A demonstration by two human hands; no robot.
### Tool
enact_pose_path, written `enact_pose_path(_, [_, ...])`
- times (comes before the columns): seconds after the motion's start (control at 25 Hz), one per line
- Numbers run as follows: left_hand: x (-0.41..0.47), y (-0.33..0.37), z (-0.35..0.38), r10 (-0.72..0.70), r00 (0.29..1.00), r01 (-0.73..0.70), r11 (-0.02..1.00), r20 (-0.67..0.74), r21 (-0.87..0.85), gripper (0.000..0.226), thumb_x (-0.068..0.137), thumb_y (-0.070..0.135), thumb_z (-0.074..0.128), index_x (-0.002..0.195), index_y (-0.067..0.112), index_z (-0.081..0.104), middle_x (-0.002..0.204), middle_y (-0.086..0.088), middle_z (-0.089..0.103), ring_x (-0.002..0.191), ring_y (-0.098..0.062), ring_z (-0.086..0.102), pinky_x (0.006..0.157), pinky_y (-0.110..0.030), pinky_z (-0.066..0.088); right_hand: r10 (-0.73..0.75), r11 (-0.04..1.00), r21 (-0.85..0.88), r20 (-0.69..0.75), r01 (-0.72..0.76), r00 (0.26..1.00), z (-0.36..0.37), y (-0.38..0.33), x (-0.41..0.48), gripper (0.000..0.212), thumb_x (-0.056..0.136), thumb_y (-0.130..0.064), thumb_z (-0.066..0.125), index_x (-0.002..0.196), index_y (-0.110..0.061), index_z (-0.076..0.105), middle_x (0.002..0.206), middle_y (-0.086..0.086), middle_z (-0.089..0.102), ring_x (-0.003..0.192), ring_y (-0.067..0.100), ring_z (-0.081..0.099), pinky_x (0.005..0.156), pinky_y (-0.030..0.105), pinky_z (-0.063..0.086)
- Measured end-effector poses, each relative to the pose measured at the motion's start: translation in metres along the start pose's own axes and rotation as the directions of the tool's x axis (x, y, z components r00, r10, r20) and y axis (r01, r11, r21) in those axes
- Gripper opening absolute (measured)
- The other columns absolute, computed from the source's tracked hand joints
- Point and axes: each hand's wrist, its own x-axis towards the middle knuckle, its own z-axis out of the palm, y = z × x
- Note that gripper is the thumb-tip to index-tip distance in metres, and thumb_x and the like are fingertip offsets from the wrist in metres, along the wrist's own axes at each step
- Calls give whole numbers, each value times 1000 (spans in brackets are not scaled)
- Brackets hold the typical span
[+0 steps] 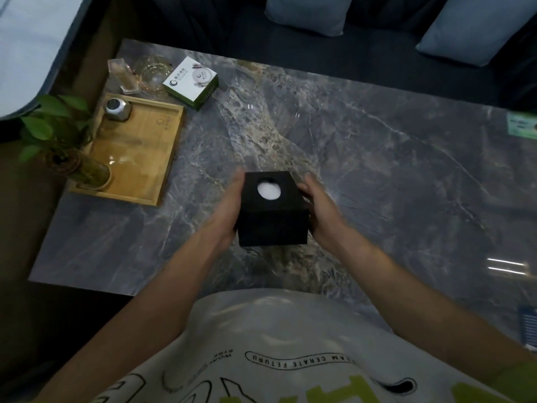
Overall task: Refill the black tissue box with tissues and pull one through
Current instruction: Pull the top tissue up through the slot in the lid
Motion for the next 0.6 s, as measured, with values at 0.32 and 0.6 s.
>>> enact_pose_path(0.32, [-2, -31, -16, 154, 985, -157, 987, -81, -40, 40, 96, 0, 45, 128, 22, 51, 116, -2, 67, 103, -20, 66, 80, -34, 57, -173, 971, -165, 24, 175, 985, 18, 13, -6, 31, 95, 1, 50, 118, -19, 55, 108, 0, 64, 94, 17, 64, 79, 30, 56])
enact_pose_path(0.6, [2, -49, -37, 243, 966, -222, 957, -94, 188, 66, 87, -13, 48, 145, 17, 34, 133, 0, 54, 117, -14, 55, 88, -25, 49, -234, 944, -234, 25, 233, 972, 12, 48, -1, 64, 81, 23, 49, 138, -5, 47, 129, 0, 55, 122, 15, 51, 97, 29, 49])
